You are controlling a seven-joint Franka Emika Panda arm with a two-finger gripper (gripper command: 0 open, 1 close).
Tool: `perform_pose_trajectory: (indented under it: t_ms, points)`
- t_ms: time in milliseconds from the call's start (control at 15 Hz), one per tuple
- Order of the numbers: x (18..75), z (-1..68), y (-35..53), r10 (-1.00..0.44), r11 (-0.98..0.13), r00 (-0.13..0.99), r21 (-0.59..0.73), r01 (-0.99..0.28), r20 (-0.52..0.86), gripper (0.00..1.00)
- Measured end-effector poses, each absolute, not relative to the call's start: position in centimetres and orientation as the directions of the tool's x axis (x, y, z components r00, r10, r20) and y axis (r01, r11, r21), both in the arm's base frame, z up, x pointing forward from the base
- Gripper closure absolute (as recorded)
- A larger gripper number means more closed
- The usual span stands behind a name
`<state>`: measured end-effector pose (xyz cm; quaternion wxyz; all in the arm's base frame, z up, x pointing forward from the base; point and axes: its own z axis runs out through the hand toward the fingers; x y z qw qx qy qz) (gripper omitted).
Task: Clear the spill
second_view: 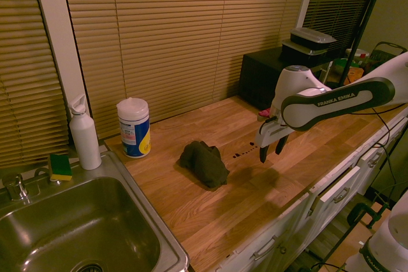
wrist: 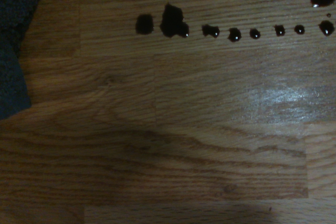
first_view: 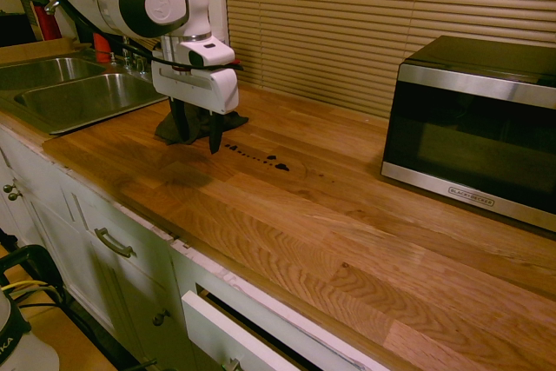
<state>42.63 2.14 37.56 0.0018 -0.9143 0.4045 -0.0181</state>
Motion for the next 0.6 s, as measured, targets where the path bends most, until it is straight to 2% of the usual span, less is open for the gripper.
perform_pose_trajectory:
  t_ms: [333,600]
  points:
    - [43.2,38.0,3.3,-0.731,-0.682,0.679,-0.061,-0.729,0.065,0.00]
    - [43.5,38.9,7.5,-0.690,-0.723,0.715,-0.115,-0.681,0.113,0.00]
